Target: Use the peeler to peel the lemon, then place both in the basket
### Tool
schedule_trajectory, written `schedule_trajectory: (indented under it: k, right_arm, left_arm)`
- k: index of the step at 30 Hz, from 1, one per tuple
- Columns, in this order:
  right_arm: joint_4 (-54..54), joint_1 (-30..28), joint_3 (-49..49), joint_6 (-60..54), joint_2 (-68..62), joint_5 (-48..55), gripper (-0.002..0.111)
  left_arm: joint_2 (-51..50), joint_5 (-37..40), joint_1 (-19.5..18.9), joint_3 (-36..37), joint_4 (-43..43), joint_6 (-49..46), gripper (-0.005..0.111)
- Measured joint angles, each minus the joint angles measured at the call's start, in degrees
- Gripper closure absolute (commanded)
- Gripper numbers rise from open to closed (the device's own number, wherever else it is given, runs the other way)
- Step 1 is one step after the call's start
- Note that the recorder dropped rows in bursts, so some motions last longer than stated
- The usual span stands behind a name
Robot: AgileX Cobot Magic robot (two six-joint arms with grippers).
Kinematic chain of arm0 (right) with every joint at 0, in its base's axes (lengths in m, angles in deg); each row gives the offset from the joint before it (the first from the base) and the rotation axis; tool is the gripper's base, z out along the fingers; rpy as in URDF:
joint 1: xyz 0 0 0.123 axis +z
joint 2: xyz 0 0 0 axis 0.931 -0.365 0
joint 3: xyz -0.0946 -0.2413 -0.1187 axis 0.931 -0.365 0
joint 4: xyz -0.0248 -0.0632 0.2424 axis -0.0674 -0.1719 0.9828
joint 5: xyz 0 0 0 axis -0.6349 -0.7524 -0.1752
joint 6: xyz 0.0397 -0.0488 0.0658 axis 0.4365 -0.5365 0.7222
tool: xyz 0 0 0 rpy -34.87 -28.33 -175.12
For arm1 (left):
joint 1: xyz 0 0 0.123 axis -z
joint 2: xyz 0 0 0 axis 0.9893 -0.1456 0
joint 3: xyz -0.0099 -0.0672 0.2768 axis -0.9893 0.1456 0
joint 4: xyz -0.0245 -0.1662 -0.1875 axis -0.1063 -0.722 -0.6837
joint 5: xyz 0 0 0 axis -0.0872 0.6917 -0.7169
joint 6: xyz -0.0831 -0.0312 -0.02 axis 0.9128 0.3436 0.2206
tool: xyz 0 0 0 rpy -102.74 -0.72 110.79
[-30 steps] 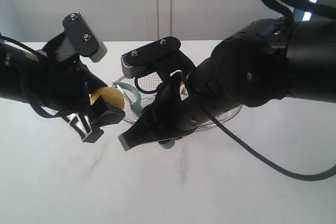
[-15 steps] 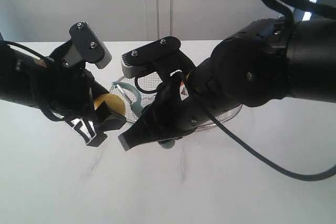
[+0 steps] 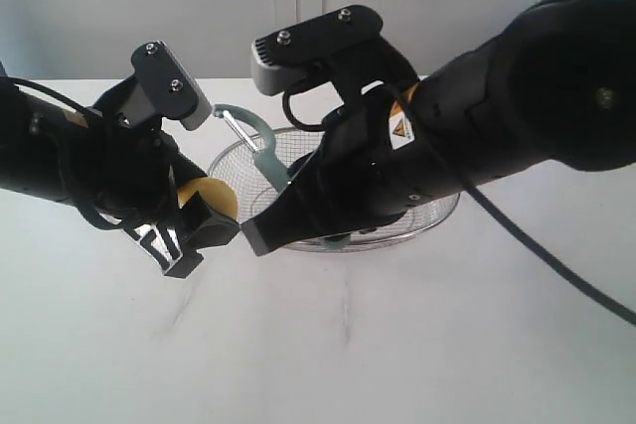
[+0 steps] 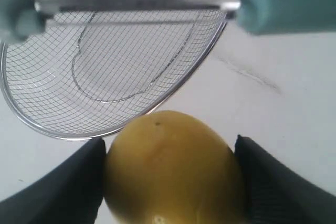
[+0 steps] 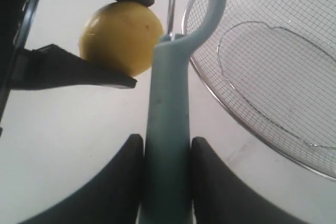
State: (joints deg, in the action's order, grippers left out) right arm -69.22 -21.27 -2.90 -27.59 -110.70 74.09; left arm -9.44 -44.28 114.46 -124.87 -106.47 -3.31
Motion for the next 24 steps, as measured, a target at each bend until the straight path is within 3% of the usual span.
schedule_trajectory:
  k: [13, 24]
  right_arm:
    - [-13.6, 0.0, -0.3, 5.8, 4.8, 7.3, 0.108]
    - [-19.1, 0.0, -4.4, 13.1, -3.9, -1.8, 0.108]
  left_arm:
    - [0.0, 0.0, 0.0, 0.0, 0.0, 0.0, 0.107]
    - [0.0, 0.0, 0.0, 0.0, 0.0, 0.0, 0.107]
